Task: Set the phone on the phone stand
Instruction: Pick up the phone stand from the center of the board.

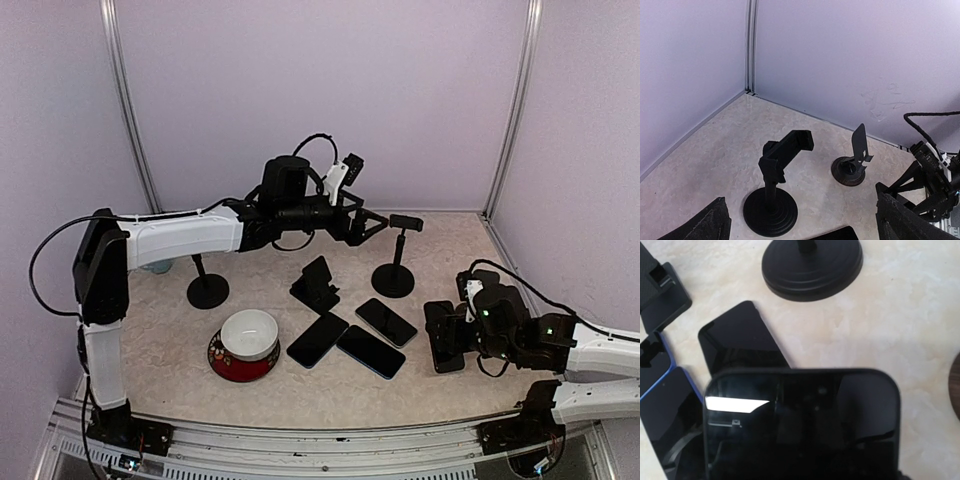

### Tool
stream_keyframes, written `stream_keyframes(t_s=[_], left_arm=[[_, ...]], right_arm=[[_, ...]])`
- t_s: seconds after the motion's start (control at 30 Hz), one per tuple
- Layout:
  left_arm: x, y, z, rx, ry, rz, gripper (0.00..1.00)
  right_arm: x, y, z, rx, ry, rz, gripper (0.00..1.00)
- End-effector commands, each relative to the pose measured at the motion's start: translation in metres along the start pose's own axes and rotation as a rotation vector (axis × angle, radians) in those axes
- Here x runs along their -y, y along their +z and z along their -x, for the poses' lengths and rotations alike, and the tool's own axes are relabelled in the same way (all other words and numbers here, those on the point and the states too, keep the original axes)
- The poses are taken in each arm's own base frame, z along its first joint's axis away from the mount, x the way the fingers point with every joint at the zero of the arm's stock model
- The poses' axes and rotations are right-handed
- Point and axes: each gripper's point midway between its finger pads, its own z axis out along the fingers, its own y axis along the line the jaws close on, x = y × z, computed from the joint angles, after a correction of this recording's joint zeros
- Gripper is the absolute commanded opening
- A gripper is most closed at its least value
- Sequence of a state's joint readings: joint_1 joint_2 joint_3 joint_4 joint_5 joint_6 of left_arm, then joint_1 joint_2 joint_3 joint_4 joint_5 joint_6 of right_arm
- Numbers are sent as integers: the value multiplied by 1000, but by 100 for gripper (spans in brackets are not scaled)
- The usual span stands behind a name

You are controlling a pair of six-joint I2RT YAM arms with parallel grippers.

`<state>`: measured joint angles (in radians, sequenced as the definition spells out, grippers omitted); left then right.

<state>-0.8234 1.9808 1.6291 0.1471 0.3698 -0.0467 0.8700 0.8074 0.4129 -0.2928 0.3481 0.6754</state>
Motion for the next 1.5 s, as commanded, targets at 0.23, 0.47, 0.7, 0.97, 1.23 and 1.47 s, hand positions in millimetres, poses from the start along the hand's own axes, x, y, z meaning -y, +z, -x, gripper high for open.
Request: stream_keyframes(t_s=[0.23,0.47,0.7,0.97,1.23,1.47], left_arm=[[-32,54,-15,11,-112,-227,98],[-37,69,-24,45,-170,-322,95],[-31,75,-31,66,-197,-423,85],[-31,75,-23,119,-171,-445,63],[-30,78,-23,133,-202,-469,40],[-27,78,-21,138,-201,-484,12]], right_arm=[[-10,-5,20,63,-6,19,48],[-9,0,28,67,-53,-27,48],[-8,8,25,57,-67,-47,49],[-5,14,18,34,-70,-61,50],[-2,12,17,36,-67,-74,51],[0,14,14,32,-64,-81,52]])
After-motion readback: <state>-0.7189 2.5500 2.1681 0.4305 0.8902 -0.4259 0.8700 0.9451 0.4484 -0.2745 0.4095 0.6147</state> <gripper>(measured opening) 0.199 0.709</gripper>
